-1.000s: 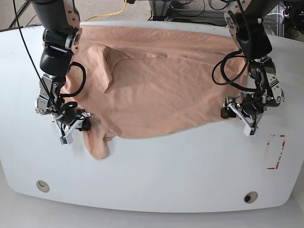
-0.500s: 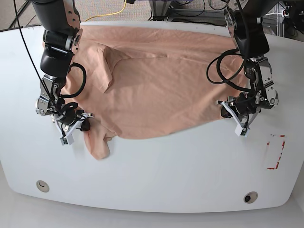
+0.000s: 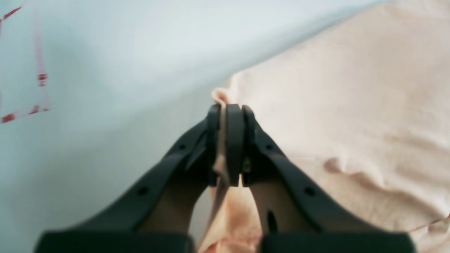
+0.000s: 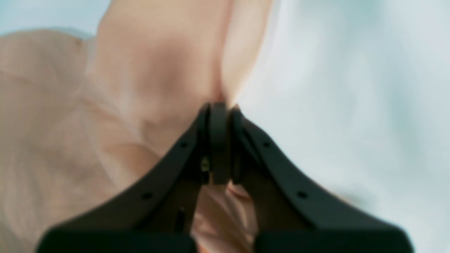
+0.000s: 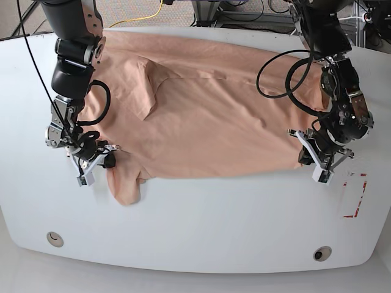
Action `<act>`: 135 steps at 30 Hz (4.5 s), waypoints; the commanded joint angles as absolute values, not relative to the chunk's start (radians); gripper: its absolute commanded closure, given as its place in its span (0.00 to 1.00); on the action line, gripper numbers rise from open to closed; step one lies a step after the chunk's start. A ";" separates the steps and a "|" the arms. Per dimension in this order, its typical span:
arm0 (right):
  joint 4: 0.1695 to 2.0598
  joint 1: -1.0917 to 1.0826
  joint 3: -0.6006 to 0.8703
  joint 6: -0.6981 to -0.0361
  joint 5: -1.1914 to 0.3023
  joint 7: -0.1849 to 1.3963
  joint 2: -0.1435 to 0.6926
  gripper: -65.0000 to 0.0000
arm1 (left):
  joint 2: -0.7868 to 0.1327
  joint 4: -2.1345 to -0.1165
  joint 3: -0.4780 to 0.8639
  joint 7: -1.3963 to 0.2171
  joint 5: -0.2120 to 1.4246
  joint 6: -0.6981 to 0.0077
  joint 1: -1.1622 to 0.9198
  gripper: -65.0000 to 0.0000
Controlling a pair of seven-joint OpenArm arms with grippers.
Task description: Layout the t-shirt on the table in an organized manner, then fold the t-shirt properly
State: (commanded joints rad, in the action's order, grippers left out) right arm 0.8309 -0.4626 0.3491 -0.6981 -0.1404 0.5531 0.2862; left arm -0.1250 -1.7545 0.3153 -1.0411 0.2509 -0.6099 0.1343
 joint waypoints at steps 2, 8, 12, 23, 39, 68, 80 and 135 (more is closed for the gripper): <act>0.839 -0.455 0.349 -0.698 -0.140 0.553 0.286 1.00 | -0.125 -1.790 0.283 -1.043 0.251 -0.641 0.104 1.00; 0.909 -0.424 0.348 -0.698 -0.140 0.558 0.283 1.00 | -0.125 -1.856 0.180 -1.043 0.249 -0.659 -0.005 1.00; 0.912 -0.423 0.314 -0.698 -0.140 0.558 0.283 1.00 | -0.125 -1.888 0.099 -1.043 0.249 -0.659 -0.071 1.00; 0.912 -0.420 0.309 -0.698 -0.140 0.558 0.283 1.00 | -0.151 -1.916 0.007 -1.043 0.249 -0.661 -0.193 1.00; 0.911 -0.420 0.308 -0.698 -0.140 0.556 0.271 1.00 | -0.222 -1.982 0.119 -1.076 0.487 -0.677 -0.171 0.38; 0.909 -0.420 0.308 -0.698 -0.140 0.556 0.262 1.00 | -0.229 -1.649 0.166 -1.109 0.506 -0.682 -0.038 0.39; 0.909 -0.420 0.308 -0.698 -0.140 0.555 0.262 1.00 | -0.234 -1.661 0.166 -1.142 0.599 -0.682 -0.074 0.39; 0.914 -0.481 0.309 -0.698 -0.143 0.559 0.269 1.00 | -0.351 -1.824 0.166 -1.182 0.578 -0.674 0.134 1.00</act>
